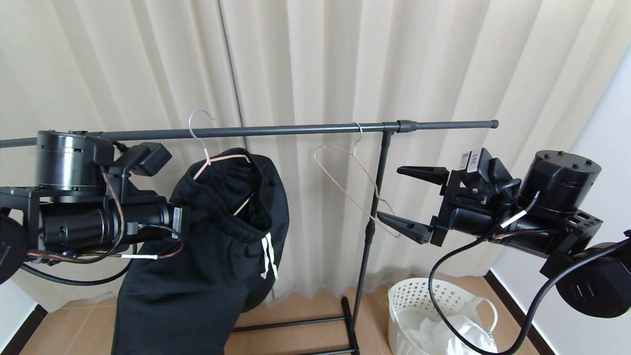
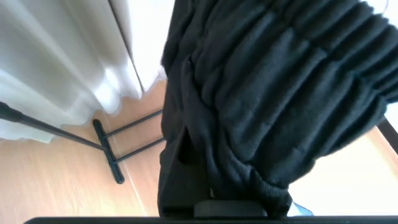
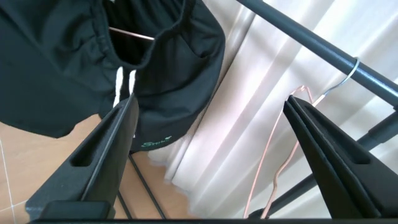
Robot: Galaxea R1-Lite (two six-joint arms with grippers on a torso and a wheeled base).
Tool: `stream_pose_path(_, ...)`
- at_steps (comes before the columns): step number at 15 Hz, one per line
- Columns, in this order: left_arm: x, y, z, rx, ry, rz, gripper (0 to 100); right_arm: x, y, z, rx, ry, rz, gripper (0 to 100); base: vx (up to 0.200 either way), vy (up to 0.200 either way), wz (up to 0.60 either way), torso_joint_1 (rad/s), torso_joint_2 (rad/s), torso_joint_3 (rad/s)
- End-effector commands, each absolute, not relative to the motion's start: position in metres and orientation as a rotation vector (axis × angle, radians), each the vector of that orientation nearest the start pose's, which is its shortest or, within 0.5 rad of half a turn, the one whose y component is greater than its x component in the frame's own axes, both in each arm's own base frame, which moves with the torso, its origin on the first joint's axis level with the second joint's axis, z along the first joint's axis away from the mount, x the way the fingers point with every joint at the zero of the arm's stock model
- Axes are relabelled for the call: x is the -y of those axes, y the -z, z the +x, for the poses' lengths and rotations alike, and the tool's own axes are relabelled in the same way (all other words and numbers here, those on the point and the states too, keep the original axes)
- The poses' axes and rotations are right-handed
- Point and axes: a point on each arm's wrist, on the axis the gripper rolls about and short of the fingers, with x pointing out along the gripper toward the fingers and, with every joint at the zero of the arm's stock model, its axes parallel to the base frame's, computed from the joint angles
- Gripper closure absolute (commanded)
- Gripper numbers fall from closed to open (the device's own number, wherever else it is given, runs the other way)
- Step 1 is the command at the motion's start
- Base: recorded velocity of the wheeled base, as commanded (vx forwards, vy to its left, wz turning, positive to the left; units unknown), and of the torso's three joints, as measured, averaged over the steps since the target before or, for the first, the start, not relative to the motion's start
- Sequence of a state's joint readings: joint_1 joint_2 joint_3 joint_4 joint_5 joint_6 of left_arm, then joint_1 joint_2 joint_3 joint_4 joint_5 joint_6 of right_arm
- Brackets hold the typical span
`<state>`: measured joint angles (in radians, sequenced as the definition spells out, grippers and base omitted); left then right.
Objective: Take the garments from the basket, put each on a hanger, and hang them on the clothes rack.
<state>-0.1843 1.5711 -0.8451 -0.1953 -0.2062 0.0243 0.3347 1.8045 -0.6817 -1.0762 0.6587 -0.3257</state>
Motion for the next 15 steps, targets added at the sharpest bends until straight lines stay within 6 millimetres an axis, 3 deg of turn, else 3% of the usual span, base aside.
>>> stream_pose_path(1, 0.055, -0.175, 0.282, -0.56, 0.373, 0.017, 100, -0.115, -0.162, 0.29, 0.112, -0.993, -0.291, 0, 0.0, 0.0, 0.0, 0.0, 0.0, 0.0)
stream_pose_path(2, 0.057, -0.168, 0.297, -0.549, 0.348, 0.025, 100, -0.115, -0.162, 0.29, 0.114, -0.991, -0.291, 0, 0.0, 0.0, 0.0, 0.0, 0.0, 0.0)
stream_pose_path(6, 0.062, -0.156, 0.323, -0.546, 0.335, 0.027, 100, -0.115, -0.162, 0.291, 0.115, -0.988, -0.292, 0, 0.0, 0.0, 0.0, 0.0, 0.0, 0.0)
stream_pose_path(15, 0.068, -0.151, 0.36, -0.526, 0.322, -0.019, 100, -0.115, -0.161, 0.293, 0.111, -0.977, -0.292, 0, 0.0, 0.0, 0.0, 0.0, 0.0, 0.0)
